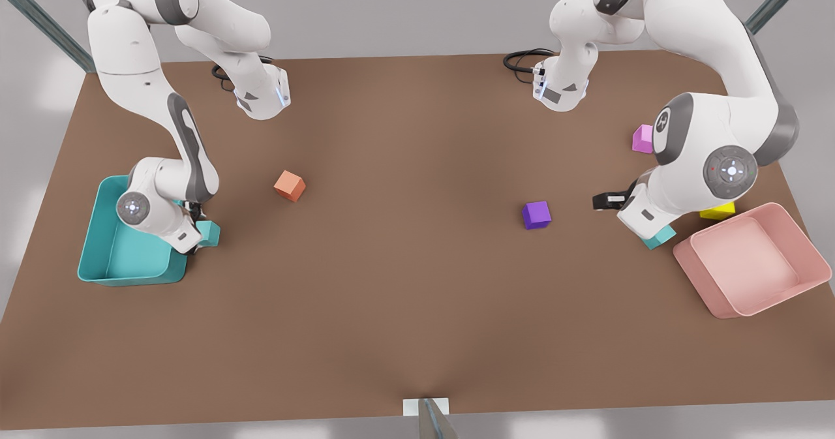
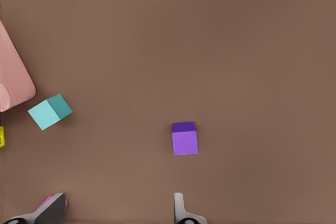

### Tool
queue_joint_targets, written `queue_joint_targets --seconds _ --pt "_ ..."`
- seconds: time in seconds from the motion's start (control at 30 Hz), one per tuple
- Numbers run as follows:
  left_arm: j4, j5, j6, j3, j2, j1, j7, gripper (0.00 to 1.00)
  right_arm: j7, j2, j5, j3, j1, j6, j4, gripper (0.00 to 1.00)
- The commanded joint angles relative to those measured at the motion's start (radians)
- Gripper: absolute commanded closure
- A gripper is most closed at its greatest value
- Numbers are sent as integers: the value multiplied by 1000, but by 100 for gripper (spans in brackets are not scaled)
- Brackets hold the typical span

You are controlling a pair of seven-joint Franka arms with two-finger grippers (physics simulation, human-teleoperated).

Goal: Stack the two blue cubes on top of each other

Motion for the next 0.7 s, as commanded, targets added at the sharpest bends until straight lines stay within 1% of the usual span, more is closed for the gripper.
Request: queue_joint_targets --seconds 0.0,0.2,0.63,0.67 --pt "1 17 -5 2 -1 5 -4 0 57 7 0 0 0 13 0 0" --pt "-1 16 -2 4 -1 35 -4 0 65 35 0 -5 -2 57 -10 0" --pt "-1 -6 -2 2 -1 40 -6 0 66 79 0 -17 0 143 -35 0" --pt "-1 -6 -2 2 -1 40 -6 0 66 87 0 -17 0 148 -35 1"
